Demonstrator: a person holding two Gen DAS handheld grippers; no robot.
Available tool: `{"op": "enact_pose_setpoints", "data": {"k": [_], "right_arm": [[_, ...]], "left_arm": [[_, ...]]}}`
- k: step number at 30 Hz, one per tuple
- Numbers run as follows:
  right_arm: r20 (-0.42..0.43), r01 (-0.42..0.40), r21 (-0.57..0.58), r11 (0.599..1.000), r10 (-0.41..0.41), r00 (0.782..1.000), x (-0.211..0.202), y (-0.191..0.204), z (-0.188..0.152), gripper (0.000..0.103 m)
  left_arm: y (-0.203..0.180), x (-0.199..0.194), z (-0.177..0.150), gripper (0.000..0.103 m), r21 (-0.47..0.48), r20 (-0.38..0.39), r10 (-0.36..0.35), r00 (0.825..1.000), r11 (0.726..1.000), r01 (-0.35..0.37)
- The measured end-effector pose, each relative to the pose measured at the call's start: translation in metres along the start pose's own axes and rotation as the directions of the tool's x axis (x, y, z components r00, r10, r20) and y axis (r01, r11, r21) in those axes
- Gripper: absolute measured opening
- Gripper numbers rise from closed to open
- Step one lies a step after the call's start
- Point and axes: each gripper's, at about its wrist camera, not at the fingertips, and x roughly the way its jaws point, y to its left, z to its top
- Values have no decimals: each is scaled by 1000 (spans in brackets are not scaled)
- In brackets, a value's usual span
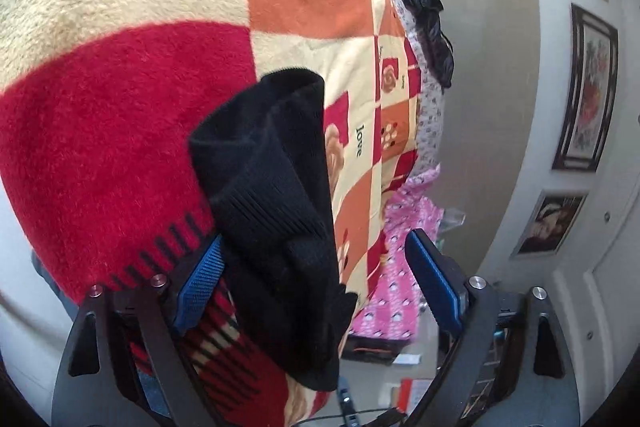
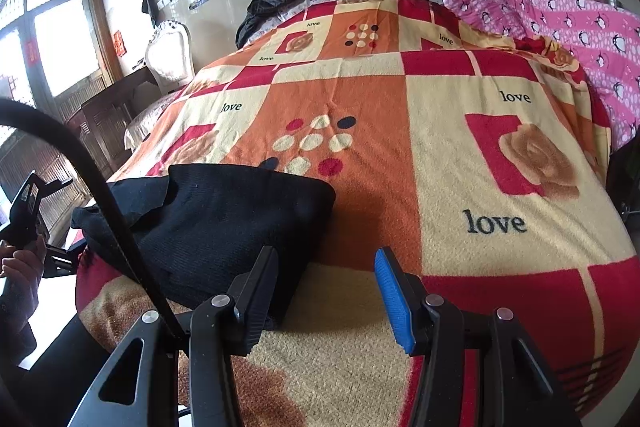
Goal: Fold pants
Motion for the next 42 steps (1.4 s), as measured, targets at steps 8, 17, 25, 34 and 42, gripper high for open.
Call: {"op": "enact_pose_setpoints", "data": {"k": [8,17,25,34,42], "right_arm": [[-12,8,-1,1000,-8,1000,0,3,1,49],[8,-225,15,974,225,974,-8,64,106,49],[-156,-670,250,699,712,685,65,130,157,49],[-295,-705,284,650,759,581,89,173,174,50],[-392,-499,-100,861,427,815,71,180,160,40]], "left_arm": [[1,5,-7,19,140,23,167,986,976,-169],[-77,35,-95,17,700,491,379,784,363,-615],[-100,64,-189,16,770,636,89,767,-148,-621],[-99,66,-244,16,780,547,-6,837,-358,-512],[-95,56,-280,16,738,499,-53,865,-497,-456]]}}
